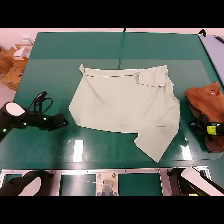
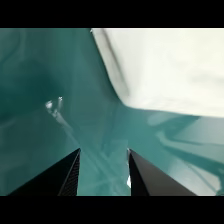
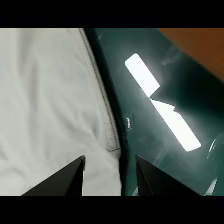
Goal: Fold the shirts.
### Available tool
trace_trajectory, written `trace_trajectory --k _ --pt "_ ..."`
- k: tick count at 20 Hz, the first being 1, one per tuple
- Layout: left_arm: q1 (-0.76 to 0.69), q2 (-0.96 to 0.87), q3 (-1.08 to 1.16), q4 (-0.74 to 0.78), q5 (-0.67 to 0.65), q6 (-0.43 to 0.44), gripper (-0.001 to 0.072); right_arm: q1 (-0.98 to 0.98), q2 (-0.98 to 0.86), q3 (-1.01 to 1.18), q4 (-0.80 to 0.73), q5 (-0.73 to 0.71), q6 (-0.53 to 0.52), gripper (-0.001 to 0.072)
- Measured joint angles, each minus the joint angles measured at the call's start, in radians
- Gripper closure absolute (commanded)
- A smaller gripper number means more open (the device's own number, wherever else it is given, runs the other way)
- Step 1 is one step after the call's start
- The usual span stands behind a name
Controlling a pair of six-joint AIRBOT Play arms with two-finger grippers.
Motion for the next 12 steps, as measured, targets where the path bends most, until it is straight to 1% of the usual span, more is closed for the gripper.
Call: trace_trajectory --k 3,7,8,9,10,12 --pt "0.0 0.01 -0.027 -0.055 0.047 0.01 0.0351 -0.003 -0.095 -0.027 0.058 -0.026 -0.048 0.035" --pt "0.0 0.014 -0.04 -0.083 0.079 0.014 0.0351 0.031 -0.204 -0.037 0.14 -0.035 -0.09 0.0362" --pt "0.0 0.015 -0.041 -0.087 0.088 0.015 0.0351 0.047 -0.222 -0.037 0.157 -0.038 -0.101 0.0471" --pt "0.0 0.015 -0.042 -0.088 0.092 0.016 0.0351 0.065 -0.24 -0.04 0.171 -0.055 -0.111 0.0683" --pt "0.0 0.015 -0.043 -0.092 0.096 0.016 0.035 0.083 -0.258 -0.04 0.189 -0.067 -0.116 0.0696" --pt "0.0 0.015 -0.039 -0.092 0.1 0.017 0.035 0.113 -0.277 -0.025 0.21 -0.069 -0.127 0.0697"
